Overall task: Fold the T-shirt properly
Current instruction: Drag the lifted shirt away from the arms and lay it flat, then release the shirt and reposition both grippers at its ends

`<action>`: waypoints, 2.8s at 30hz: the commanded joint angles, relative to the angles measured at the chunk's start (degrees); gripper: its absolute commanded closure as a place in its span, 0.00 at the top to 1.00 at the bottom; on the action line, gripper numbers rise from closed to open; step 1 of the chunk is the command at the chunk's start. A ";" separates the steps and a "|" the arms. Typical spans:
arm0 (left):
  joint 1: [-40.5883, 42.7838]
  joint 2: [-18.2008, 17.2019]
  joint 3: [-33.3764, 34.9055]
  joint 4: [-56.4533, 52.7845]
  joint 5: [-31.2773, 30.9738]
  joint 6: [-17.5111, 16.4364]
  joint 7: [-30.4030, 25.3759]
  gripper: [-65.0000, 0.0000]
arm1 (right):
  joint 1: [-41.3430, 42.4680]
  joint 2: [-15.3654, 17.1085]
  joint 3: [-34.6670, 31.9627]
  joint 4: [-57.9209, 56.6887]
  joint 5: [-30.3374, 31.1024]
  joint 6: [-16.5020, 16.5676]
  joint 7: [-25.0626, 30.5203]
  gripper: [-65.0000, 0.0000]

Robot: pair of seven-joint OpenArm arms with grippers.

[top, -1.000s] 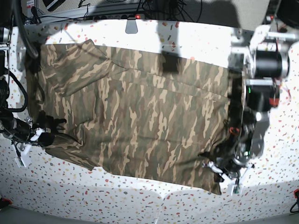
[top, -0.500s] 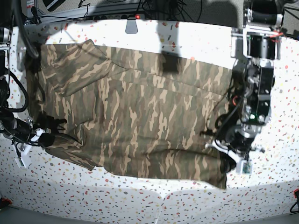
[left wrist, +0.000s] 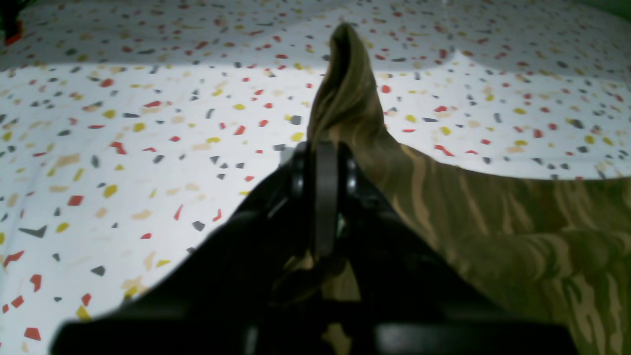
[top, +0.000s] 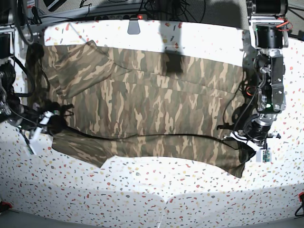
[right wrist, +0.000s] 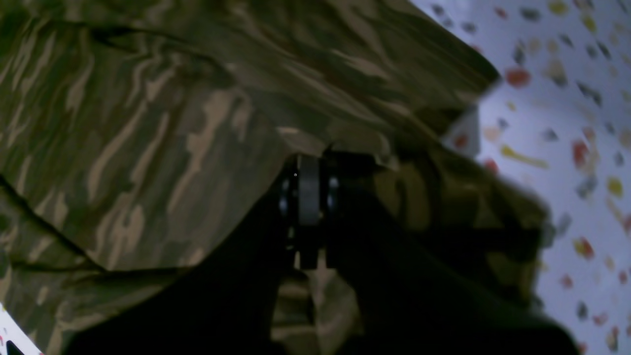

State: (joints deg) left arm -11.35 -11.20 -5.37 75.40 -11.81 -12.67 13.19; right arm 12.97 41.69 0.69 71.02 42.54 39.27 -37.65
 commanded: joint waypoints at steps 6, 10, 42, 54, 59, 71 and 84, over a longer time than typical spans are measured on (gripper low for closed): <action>0.28 -0.46 -0.28 1.60 -0.66 -0.24 -0.31 0.00 | -4.48 0.68 9.79 4.98 1.36 -0.28 0.17 0.00; 1.42 -0.46 -0.28 3.02 -0.61 -0.22 2.47 0.00 | -9.53 0.70 14.27 9.14 1.36 -0.28 -0.96 0.00; 21.24 -5.09 -3.28 14.34 1.36 0.04 4.35 0.00 | -32.87 -19.54 32.04 26.10 -12.00 -0.26 0.61 0.00; 21.81 -5.20 -3.30 14.34 5.81 0.28 4.81 0.13 | -32.83 -21.20 32.04 26.10 -14.21 -0.28 0.11 0.09; 21.81 -5.20 -3.30 14.34 5.81 3.32 4.81 0.50 | -32.30 -20.76 32.04 26.12 -10.88 -0.26 0.17 0.46; 21.81 -5.20 -3.30 16.68 5.81 4.79 4.87 0.52 | -16.09 -18.49 32.04 26.12 1.20 -0.26 -21.05 0.51; 21.79 -5.18 -3.28 18.47 5.79 4.79 4.81 0.52 | -11.43 -15.76 30.75 25.92 9.51 -0.02 -24.70 0.51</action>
State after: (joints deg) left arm 11.09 -15.70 -8.32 92.64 -5.98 -8.03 19.66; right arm 0.69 24.93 31.22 96.12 51.09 39.05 -63.40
